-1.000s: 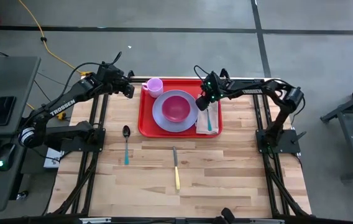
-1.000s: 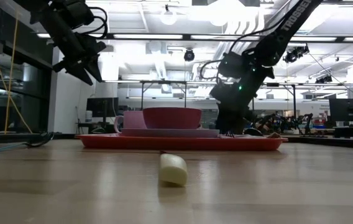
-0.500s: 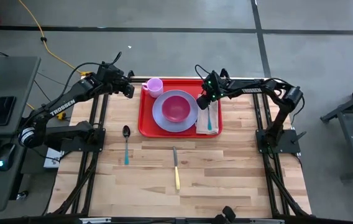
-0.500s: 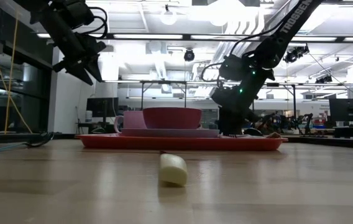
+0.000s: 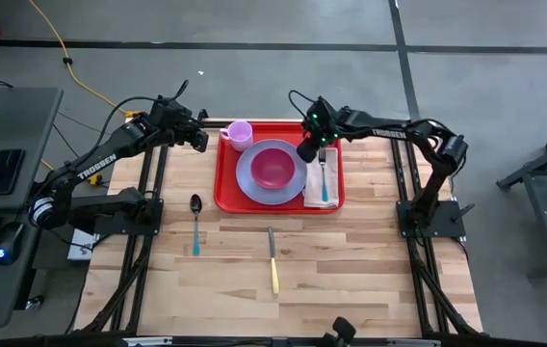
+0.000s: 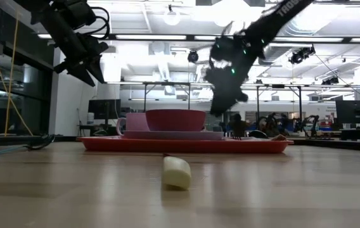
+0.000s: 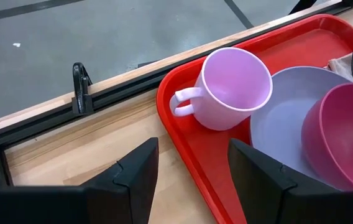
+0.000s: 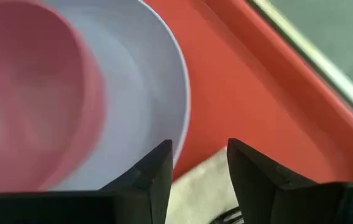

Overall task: Set up tray
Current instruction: Put the blue spoon on the white napkin to the left of the blue fork

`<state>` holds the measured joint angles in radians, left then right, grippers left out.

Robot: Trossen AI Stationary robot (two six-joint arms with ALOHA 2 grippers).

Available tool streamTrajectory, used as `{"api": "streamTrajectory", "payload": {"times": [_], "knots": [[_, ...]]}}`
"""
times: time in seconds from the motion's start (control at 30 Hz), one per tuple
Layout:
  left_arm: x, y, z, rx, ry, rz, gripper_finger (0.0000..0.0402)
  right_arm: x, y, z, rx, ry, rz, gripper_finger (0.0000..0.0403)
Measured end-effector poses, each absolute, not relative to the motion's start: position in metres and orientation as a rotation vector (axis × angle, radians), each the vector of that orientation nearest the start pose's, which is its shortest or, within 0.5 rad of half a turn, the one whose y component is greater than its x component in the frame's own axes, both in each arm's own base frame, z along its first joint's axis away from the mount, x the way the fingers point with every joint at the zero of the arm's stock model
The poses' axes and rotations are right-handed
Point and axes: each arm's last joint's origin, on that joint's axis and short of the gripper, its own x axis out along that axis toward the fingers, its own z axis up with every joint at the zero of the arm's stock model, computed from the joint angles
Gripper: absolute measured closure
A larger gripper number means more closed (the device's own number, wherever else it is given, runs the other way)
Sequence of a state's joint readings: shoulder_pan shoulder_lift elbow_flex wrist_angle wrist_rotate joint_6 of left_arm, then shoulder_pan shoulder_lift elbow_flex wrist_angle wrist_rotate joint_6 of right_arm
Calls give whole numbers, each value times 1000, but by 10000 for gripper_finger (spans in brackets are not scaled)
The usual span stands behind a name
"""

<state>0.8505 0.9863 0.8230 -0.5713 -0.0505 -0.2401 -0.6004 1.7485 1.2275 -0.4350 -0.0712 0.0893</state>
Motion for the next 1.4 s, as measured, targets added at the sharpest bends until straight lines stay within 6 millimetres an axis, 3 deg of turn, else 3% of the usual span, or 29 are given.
{"api": "streamTrajectory", "payload": {"times": [0.17,0.37,0.73,0.97,1.17,1.4], "knots": [[129,149,277,-515,609,944,181,318,-185,250,359,958,-467,269],[126,145,273,-542,676,945,181,332,-141,275,347,1073,-368,269],[119,134,263,-670,815,895,181,353,-63,288,305,1119,-279,269],[106,108,259,-778,985,827,181,357,-29,288,264,1123,-268,269],[94,76,274,-766,897,794,181,346,-3,299,192,1126,-301,269],[74,44,290,-778,715,710,181,312,22,337,130,990,-458,269]]}}
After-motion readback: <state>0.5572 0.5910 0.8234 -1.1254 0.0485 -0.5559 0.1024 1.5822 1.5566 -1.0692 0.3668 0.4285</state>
